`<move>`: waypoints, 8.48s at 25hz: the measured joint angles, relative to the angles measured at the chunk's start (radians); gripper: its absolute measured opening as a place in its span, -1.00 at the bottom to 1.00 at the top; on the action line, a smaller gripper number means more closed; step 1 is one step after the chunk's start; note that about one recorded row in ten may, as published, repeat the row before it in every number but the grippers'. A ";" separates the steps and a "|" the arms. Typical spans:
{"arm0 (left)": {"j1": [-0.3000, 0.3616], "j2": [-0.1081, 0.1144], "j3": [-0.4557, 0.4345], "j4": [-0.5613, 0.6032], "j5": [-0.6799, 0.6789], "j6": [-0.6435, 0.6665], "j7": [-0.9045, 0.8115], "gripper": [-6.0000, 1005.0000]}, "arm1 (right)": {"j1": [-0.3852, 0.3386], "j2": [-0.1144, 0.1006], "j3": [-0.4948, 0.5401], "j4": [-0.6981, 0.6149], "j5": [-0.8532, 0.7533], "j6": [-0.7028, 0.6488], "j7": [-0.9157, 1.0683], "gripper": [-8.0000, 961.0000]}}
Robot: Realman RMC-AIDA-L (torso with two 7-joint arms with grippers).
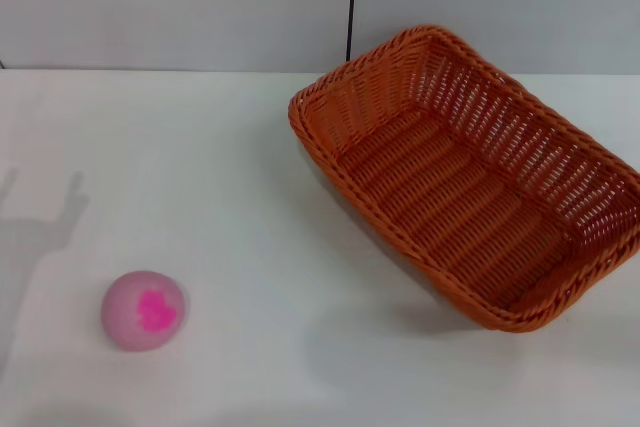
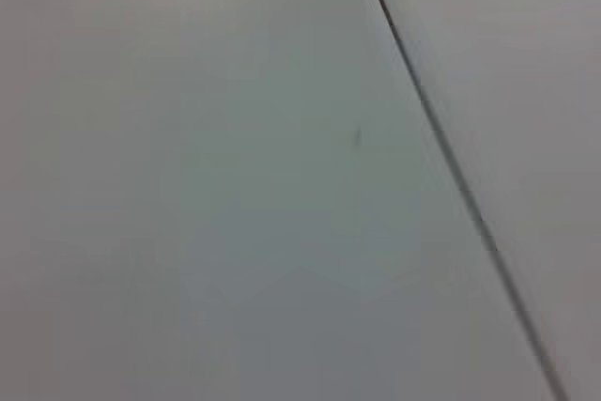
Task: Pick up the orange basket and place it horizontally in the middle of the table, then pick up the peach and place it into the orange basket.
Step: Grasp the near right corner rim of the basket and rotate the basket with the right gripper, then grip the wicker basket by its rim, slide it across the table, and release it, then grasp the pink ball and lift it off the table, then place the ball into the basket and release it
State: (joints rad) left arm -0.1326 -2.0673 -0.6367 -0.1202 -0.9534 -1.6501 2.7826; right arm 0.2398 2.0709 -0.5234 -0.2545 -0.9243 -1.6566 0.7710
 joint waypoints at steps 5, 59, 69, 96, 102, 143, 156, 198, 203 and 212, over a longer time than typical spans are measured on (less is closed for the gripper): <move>0.005 0.001 -0.004 -0.001 -0.001 0.000 -0.002 0.65 | -0.030 -0.034 0.009 -0.291 -0.318 0.110 0.411 0.70; 0.003 0.003 -0.013 0.002 0.000 0.000 -0.003 0.65 | 0.433 -0.062 -0.193 -0.560 -1.503 0.302 1.475 0.69; 0.003 0.004 -0.024 0.002 -0.001 -0.005 -0.003 0.65 | 0.429 -0.059 -0.191 -0.560 -1.498 0.304 1.462 -0.13; 0.063 0.001 0.027 0.016 0.010 -0.090 0.003 0.65 | 0.452 -0.066 -0.193 -0.712 -1.403 0.045 0.679 -0.68; 0.071 -0.001 0.057 0.008 0.010 -0.106 0.005 0.65 | 0.502 -0.084 -0.193 -0.654 -1.408 0.051 0.525 -0.68; 0.071 0.008 0.223 0.076 0.011 -0.187 -0.260 0.65 | 0.444 -0.042 -0.278 -0.496 -1.004 0.331 0.275 0.12; 0.004 0.009 0.634 0.591 0.012 -0.239 -0.638 0.65 | 0.100 0.003 -0.157 -0.369 -0.291 0.005 0.286 0.26; -0.083 -0.002 0.831 0.440 -0.002 0.018 -0.394 -0.25 | -0.041 0.005 0.137 0.130 -0.142 -0.153 0.099 0.26; -0.095 0.003 0.656 0.428 -0.002 -0.036 -0.383 -0.31 | -0.063 0.005 0.228 0.193 -0.141 -0.109 0.070 0.26; -0.249 0.000 0.569 0.310 0.005 -0.131 -0.371 -0.45 | -0.049 0.006 0.228 0.206 -0.146 -0.075 0.064 0.26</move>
State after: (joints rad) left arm -0.3811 -2.0676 -0.0673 0.1894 -0.9481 -1.7815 2.4116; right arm 0.1910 2.0768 -0.2957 -0.0484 -1.0701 -1.7315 0.8351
